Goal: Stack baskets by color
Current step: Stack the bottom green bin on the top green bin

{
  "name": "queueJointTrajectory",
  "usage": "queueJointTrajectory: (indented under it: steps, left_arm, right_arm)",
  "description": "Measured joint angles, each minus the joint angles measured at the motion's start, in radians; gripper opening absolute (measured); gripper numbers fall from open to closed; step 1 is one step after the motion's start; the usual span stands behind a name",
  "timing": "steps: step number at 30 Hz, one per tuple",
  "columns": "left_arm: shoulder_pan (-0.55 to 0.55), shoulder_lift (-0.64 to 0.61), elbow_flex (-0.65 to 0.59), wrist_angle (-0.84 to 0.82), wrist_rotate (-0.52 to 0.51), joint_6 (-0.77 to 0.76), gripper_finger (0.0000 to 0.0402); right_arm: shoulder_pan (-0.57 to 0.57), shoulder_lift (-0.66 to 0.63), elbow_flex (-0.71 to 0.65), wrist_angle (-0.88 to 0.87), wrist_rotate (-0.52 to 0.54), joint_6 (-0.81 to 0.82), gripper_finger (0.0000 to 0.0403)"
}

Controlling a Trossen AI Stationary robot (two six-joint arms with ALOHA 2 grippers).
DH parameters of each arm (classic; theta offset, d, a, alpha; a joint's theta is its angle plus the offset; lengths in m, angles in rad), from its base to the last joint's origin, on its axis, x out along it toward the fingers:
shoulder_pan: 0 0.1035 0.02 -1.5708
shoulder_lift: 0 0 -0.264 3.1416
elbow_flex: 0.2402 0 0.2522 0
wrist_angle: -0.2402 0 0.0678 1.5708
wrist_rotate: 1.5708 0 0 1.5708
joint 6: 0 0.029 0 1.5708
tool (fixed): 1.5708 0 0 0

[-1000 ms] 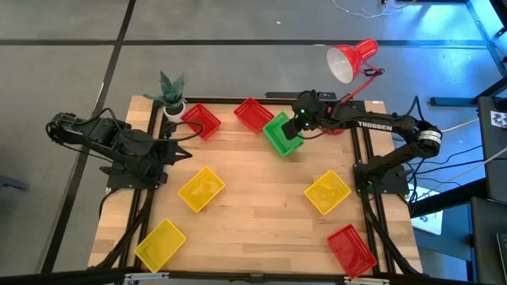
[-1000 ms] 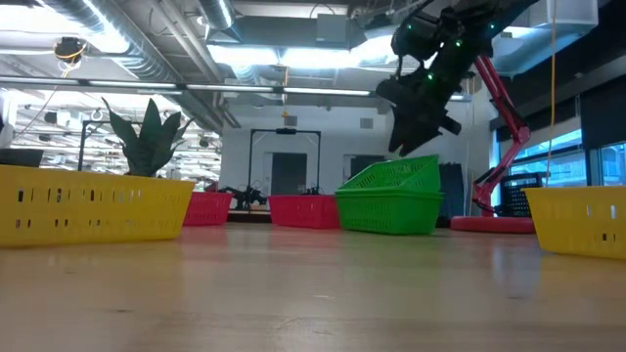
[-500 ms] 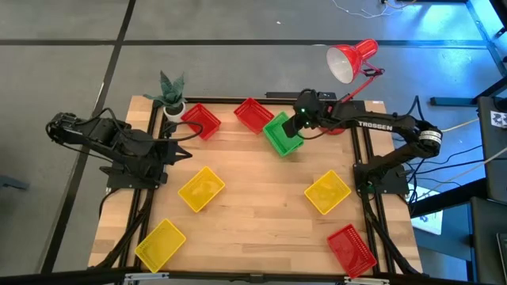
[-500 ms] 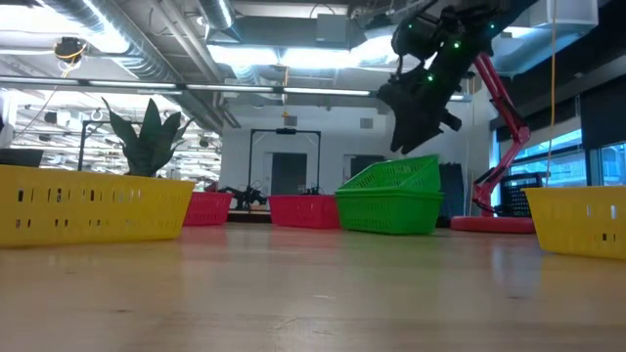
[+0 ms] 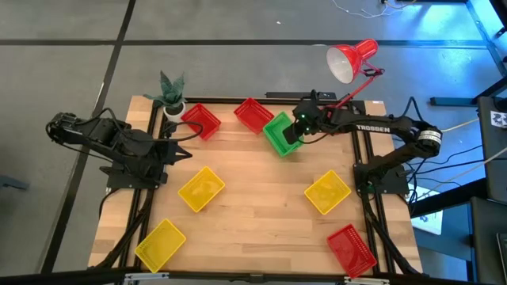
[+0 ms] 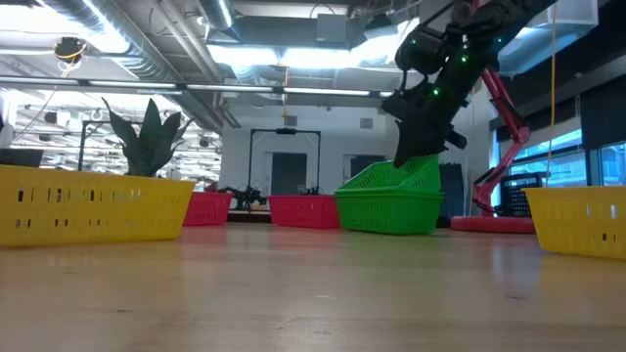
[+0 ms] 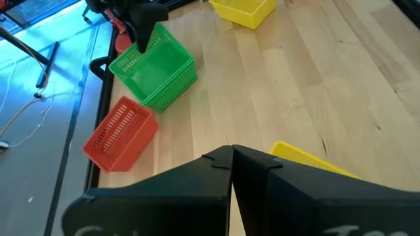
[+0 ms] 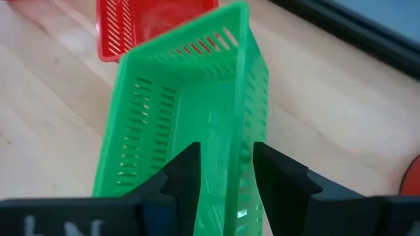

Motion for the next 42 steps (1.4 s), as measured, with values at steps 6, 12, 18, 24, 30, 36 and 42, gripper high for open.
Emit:
queueJointTrajectory:
  steps: [6,12,18,24,30,36,42]
  left_arm:
    - [0.000,0.000,0.000,0.000,0.000,0.001,0.0000]
    - [0.000,0.000,0.000,0.000,-0.001,0.001,0.0000]
    - [0.000,0.000,0.000,0.000,0.000,0.000,0.0000]
    - [0.000,0.000,0.000,0.000,0.000,0.000,0.0000]
    - [0.000,0.000,0.000,0.000,0.000,0.000,0.0000]
    - [0.000,0.000,0.000,0.000,0.000,0.000,0.0000]
    - [0.000,0.000,0.000,0.000,-0.001,0.000,0.0000]
  right_arm:
    - [0.006,0.001,-0.030,0.016,0.007,0.018,0.0138]
    - [0.006,0.001,0.039,0.021,0.009,-0.028,0.0138]
    - [0.007,0.000,0.106,0.024,0.051,-0.087,0.0138]
    - [0.006,0.000,0.055,0.053,0.140,-0.107,0.0138]
    - [0.007,0.001,-0.003,0.091,0.140,-0.112,0.0138]
    - [0.007,0.001,-0.021,0.099,0.108,-0.107,0.0138]
    - [0.019,0.033,-0.040,0.106,0.113,-0.061,0.0138]
